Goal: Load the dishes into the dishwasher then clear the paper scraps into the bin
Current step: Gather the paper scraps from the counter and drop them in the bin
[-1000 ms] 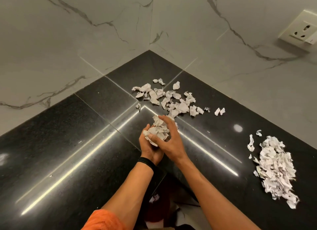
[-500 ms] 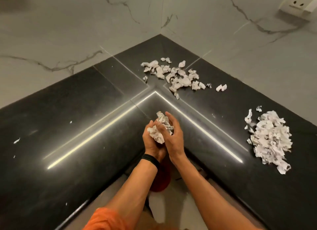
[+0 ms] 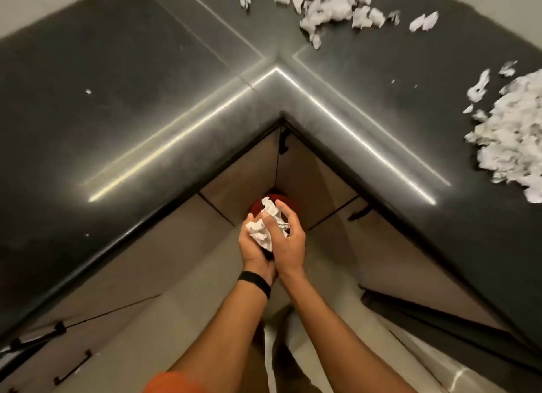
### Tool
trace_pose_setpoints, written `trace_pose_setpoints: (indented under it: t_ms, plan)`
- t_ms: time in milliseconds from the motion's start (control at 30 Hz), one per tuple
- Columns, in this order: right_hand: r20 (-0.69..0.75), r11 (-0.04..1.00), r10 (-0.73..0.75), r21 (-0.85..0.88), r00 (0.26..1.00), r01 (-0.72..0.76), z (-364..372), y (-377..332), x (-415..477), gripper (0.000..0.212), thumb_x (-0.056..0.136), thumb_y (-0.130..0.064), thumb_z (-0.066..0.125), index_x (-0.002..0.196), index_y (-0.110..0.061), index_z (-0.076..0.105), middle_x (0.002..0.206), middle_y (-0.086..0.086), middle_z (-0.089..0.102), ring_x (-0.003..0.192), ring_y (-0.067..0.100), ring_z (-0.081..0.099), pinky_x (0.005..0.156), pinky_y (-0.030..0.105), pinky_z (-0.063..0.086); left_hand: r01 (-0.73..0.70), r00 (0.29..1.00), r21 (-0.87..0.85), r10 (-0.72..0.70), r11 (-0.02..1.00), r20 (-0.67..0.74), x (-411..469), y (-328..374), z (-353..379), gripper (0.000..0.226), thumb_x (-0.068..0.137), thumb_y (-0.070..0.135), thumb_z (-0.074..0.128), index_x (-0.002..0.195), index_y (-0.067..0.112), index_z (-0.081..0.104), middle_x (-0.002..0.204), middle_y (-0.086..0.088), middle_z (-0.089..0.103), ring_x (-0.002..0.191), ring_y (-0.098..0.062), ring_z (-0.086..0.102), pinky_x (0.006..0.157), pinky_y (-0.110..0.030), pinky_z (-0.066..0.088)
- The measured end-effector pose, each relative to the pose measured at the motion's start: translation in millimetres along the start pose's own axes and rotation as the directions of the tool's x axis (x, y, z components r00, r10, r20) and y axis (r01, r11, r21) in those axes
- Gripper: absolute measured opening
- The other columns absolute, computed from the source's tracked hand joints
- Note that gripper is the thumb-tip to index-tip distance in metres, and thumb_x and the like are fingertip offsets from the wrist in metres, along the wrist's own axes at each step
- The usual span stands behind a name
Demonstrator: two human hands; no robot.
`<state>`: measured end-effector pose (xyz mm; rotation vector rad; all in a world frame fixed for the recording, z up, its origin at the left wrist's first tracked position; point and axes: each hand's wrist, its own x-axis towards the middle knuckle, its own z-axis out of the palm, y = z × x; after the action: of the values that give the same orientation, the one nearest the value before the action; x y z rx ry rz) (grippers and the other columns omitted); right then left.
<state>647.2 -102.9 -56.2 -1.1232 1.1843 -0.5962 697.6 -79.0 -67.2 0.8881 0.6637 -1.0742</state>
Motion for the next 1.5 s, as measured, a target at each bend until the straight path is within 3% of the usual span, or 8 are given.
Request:
trace_pose_setpoints:
  t_ms: [200,300,567,667,833,967,1300,1500]
  plan:
    - [-0.100,0.969,0.227,0.122,0.969,-0.214,13.4,128.0,74.2,0.041,0.088,-0.024,0.079,0.124,-0.011,0.065,0.116,0.009,0.074,0.103,0.017,0.072,0.093,0.033,0.057,-0.020,0.995,0.094,0.029,0.995,-0.098,126.9,-39.2,-59.7,0.044,0.105,0.037,0.033,0.101,0.012,0.069,0.086,-0.007,0.076,0.077,-0.020,0.072,0.080,-0.031,0.057]
    - [-0.104,0.975,0.207,0.104,0.973,-0.197,20.3,197.3,113.3,0.043,0.091,-0.031,0.075,0.129,-0.016,0.065,0.121,0.005,0.072,0.109,0.020,0.070,0.096,0.042,0.057,-0.018,0.999,0.076,0.022,0.997,-0.050,195.2,-60.4,-95.5,0.043,0.105,0.041,0.040,0.115,0.010,0.067,0.102,-0.011,0.072,0.094,-0.025,0.068,0.096,-0.037,0.053]
    - [-0.144,0.939,0.280,0.244,0.949,-0.240,27.8,294.0,185.3,0.020,0.095,-0.026,0.070,0.112,-0.016,0.071,0.102,0.005,0.076,0.096,0.025,0.073,0.090,0.046,0.060,-0.007,0.995,0.148,-0.008,0.989,0.103,306.0,-81.5,-137.2,0.056,0.101,0.048,0.041,0.135,0.006,0.056,0.101,-0.013,0.068,0.096,-0.028,0.066,0.094,-0.040,0.053]
    - [-0.159,0.922,0.302,0.300,0.940,-0.245,32.7,303.7,193.4,0.008,0.097,-0.029,0.066,0.099,-0.024,0.071,0.098,0.005,0.076,0.096,0.029,0.074,0.091,0.053,0.059,0.012,0.995,0.134,-0.024,0.991,0.094,320.9,-83.1,-138.3,0.052,0.102,0.047,0.039,0.130,0.007,0.057,0.101,-0.013,0.069,0.093,-0.028,0.066,0.090,-0.038,0.053]
    - [-0.170,0.861,0.388,0.418,0.906,-0.290,31.8,303.5,198.6,0.016,0.101,-0.034,0.061,0.087,-0.028,0.068,0.085,0.000,0.075,0.089,0.024,0.073,0.090,0.048,0.060,0.020,0.998,0.154,-0.029,0.988,0.062,331.6,-83.0,-138.4,0.065,0.101,0.053,0.037,0.145,0.008,0.053,0.141,-0.018,0.058,0.114,-0.031,0.063,0.094,-0.041,0.053]
    - [-0.157,0.847,0.426,0.416,0.891,-0.332,30.5,304.2,198.5,0.011,0.102,-0.031,0.058,0.096,-0.027,0.066,0.093,-0.001,0.073,0.093,0.020,0.072,0.088,0.041,0.060,0.019,0.998,0.154,-0.028,0.988,0.052,336.4,-83.5,-139.8,0.061,0.101,0.050,0.038,0.142,0.009,0.055,0.140,-0.021,0.059,0.128,-0.037,0.057,0.112,-0.050,0.044]
    - [-0.165,0.866,0.439,0.339,0.883,-0.367,30.3,300.4,197.5,0.008,0.102,-0.035,0.058,0.096,-0.035,0.063,0.093,-0.005,0.069,0.091,0.018,0.068,0.087,0.041,0.059,-0.017,0.999,0.247,0.004,0.969,0.053,320.7,-79.4,-134.7,0.059,0.107,0.044,0.029,0.145,0.005,0.051,0.117,-0.015,0.064,0.120,-0.036,0.058,0.114,-0.048,0.042]
    - [-0.183,0.927,0.346,0.218,0.920,-0.305,24.0,245.3,161.1,0.008,0.103,-0.025,0.057,0.106,-0.028,0.065,0.089,-0.012,0.067,0.082,0.004,0.064,0.069,0.020,0.053,0.016,1.000,0.186,-0.014,0.982,-0.013,263.2,-67.3,-111.6,0.058,0.104,0.048,0.039,0.146,0.008,0.051,0.139,-0.022,0.059,0.130,-0.039,0.055,0.115,-0.052,0.041]
